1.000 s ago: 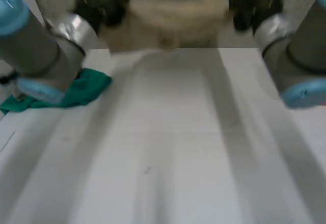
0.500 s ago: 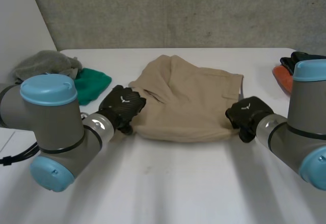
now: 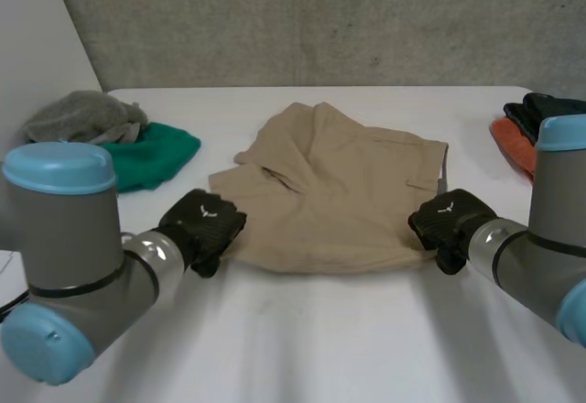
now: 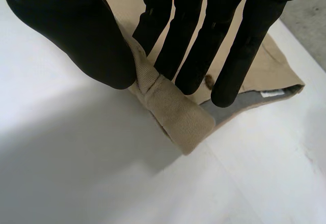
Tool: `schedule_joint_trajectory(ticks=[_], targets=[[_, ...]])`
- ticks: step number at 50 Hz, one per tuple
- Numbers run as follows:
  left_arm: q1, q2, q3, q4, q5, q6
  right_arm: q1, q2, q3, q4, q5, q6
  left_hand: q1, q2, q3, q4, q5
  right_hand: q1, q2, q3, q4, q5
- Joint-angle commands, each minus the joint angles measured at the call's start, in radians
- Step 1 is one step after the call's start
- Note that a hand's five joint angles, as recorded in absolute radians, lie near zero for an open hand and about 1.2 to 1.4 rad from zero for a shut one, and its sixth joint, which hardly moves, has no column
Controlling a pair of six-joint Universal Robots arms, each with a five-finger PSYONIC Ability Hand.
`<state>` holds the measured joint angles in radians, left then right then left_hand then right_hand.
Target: Fold the laundry.
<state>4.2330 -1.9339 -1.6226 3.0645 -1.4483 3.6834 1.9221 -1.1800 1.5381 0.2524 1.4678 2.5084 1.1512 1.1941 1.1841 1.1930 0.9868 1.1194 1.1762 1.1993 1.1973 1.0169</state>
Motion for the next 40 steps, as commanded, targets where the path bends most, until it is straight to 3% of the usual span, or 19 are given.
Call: schedule_joint_trajectory(ticks=[1,6,14,15,17,20,25,28,40], targets=[[0.012,0.055,-0.043,-0.245,-0.012,0.038,-0.02,-0.029,0.01,0.186,-0.043,-0.209,0.245,0.202,0.212,0.203,0.235,0.277,0.22,0.197,0.199,0.205],[-0.036,0.064,-0.065,-0.446,-0.007,0.113,-0.044,-0.03,0.033,0.332,-0.047,-0.405,0.245,0.202,0.212,0.203,0.235,0.277,0.22,0.197,0.199,0.205],[-0.065,0.046,0.018,-0.333,-0.024,0.096,-0.046,-0.017,0.027,0.294,-0.043,-0.338,0.245,0.202,0.212,0.203,0.235,0.277,0.22,0.197,0.199,0.205],[-0.064,0.041,0.033,-0.313,-0.03,0.089,-0.045,-0.017,0.025,0.289,-0.043,-0.326,0.097,0.054,0.064,0.055,0.087,0.277,0.22,0.197,0.199,0.205],[-0.059,0.027,0.078,-0.261,-0.044,0.073,-0.049,-0.018,0.023,0.275,-0.047,-0.287,-0.524,-0.567,-0.557,-0.566,-0.534,0.277,0.22,0.197,0.199,0.205],[-0.059,-0.003,0.128,-0.209,-0.059,0.066,-0.055,-0.018,0.016,0.233,-0.055,-0.212,-0.799,-0.842,-0.832,-0.841,-0.81,0.277,0.22,0.197,0.199,0.205],[-0.051,-0.082,0.227,-0.153,-0.076,0.058,-0.064,-0.013,0.016,0.125,-0.078,-0.041,-0.788,-0.831,-0.821,-0.83,-0.798,0.277,0.22,0.197,0.199,0.205],[-0.044,-0.112,0.251,-0.208,-0.092,0.012,-0.063,-0.004,0.017,0.062,-0.08,0.074,-0.671,-0.714,-0.704,-0.713,-0.681,0.277,0.22,0.197,0.199,0.205],[-0.024,0.015,0.096,-0.352,-0.007,-0.221,-0.058,0.022,0.004,-0.025,-0.027,0.204,-0.72,-0.763,-0.753,-0.762,-0.731,0.277,0.22,0.197,0.199,0.205]])
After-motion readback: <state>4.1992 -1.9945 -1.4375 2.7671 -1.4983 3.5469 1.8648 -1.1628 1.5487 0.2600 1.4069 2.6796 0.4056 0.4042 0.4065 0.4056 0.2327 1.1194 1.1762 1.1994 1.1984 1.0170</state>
